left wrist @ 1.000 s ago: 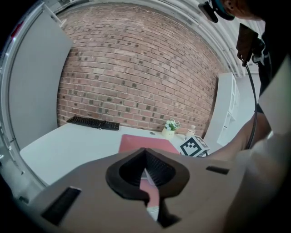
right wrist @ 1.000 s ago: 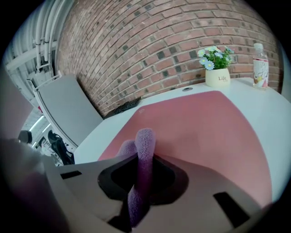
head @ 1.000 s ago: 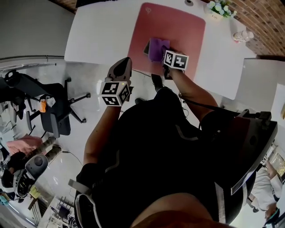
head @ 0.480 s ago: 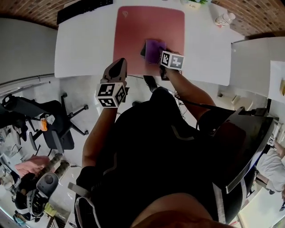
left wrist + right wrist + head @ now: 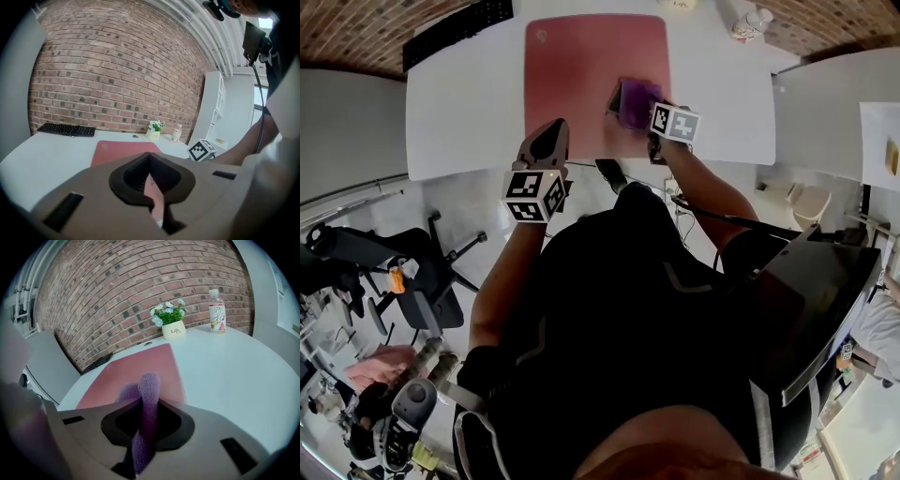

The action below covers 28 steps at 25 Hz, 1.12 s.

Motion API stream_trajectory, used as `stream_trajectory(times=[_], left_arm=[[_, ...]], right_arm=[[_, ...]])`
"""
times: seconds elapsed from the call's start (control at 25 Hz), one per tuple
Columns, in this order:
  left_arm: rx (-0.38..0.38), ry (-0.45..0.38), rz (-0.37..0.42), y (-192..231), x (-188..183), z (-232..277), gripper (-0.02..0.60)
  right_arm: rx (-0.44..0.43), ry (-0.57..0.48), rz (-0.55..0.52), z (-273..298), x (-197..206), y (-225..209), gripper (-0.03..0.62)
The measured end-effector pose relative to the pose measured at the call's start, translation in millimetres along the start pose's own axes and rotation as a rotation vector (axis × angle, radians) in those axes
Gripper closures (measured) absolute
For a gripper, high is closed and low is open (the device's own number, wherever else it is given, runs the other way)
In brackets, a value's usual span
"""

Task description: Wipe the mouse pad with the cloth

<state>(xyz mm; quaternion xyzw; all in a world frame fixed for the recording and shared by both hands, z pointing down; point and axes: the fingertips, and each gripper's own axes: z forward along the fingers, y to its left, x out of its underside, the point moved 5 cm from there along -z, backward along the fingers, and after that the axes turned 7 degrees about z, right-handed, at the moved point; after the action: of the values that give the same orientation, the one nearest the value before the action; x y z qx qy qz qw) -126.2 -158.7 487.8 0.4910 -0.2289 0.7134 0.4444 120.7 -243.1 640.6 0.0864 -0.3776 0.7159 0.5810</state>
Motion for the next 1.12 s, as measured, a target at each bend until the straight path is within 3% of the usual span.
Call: stream_trajectory(times=[0.64, 0.96, 1.12], left_arm=[[0.072, -0.011, 0.02, -9, -12, 19, 0.577], [0.079, -0.033, 0.018, -6, -25, 29, 0.577], [0.073, -0.035, 0.019, -5, -32, 34, 0.577]], right_arm=[[0.145, -0.068, 0.024, -40, -39, -81, 0.534], [0.206, -0.22, -0.084, -72, -108, -101, 0.534], [0.246, -0.22, -0.138, -57, -122, -99, 0.534]])
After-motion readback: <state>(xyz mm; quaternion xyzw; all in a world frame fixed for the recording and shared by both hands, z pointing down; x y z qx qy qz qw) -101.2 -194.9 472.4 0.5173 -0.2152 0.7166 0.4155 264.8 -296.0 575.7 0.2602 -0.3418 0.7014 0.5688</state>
